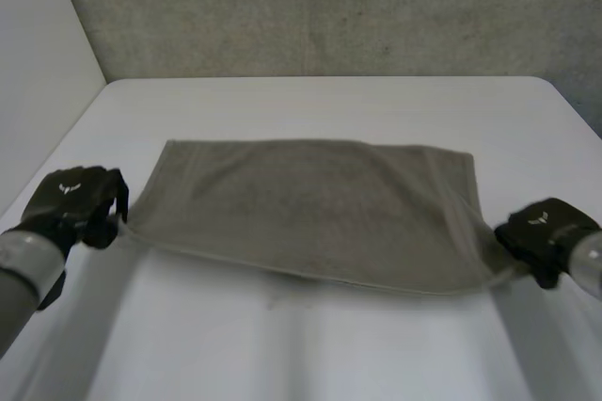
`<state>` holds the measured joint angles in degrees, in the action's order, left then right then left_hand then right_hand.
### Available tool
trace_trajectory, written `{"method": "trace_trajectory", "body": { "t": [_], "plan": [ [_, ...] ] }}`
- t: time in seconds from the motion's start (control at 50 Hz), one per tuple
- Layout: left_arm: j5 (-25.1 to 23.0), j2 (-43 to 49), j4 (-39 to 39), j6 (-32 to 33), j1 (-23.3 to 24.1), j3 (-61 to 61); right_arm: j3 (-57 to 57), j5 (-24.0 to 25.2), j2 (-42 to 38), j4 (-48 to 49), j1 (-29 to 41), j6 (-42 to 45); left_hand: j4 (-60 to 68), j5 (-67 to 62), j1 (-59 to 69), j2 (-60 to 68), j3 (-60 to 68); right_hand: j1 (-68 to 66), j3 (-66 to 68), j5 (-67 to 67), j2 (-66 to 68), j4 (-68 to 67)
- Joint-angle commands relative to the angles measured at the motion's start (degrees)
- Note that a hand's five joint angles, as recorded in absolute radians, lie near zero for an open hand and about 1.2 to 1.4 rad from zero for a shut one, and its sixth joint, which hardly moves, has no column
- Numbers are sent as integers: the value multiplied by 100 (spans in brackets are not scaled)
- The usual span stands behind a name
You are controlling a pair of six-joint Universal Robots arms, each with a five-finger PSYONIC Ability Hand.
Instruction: Fold the towel.
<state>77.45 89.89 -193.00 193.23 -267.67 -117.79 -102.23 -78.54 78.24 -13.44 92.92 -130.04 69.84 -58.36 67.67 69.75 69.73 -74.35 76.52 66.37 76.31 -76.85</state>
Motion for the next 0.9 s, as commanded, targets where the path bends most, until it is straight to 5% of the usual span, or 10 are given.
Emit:
{"method": "trace_trajectory", "body": {
  "t": [0.02, 0.08, 0.16, 0.24, 0.34, 0.46, 0.62, 0.9],
  "plan": [
    [-1159, -1281, 615, 690, -707, -754, 62, 627, 842, -950, -423, 462, 1016, -1164, 1233, 1025, 1027, -565, 348, 363, 369, -315],
    [-1293, -1228, 509, 673, -796, -710, 378, 883, 632, -836, -433, 174, 1016, -1164, 1233, 1025, 1027, -565, 348, 363, 369, -315],
    [-1250, 7, -69, 550, -673, -132, 854, 875, -116, -598, -353, -390, 1016, -1164, 1233, 1025, 1027, -565, 348, 363, 369, -315],
    [-968, 907, -238, 365, -233, 644, 1861, 517, -1133, -309, 163, -794, 1016, -1164, 1233, 1025, 1027, -565, 348, 363, 369, -315],
    [-73, 2477, -229, 154, 267, 2415, 3008, -126, -2138, -264, 605, -944, 1016, -1164, 1233, 1025, 1027, -565, 348, 363, 369, -315],
    [183, 3404, -211, 66, 584, 3667, 4423, -425, -3228, -71, 745, -1515, 1016, -1164, 1233, 1025, 1027, -565, 348, 363, 369, -315],
    [579, 4801, 184, 57, 997, 5697, 6397, -1136, -4588, -9, 868, -1595, 1016, -1164, 1233, 1025, 1027, -565, 348, 363, 369, -315],
    [1132, 6523, 1458, 101, 1120, 8333, 7771, -1287, -5513, -273, 886, -1577, 1016, -1164, 1233, 1025, 1027, -565, 348, 363, 369, -315]
  ]
}}
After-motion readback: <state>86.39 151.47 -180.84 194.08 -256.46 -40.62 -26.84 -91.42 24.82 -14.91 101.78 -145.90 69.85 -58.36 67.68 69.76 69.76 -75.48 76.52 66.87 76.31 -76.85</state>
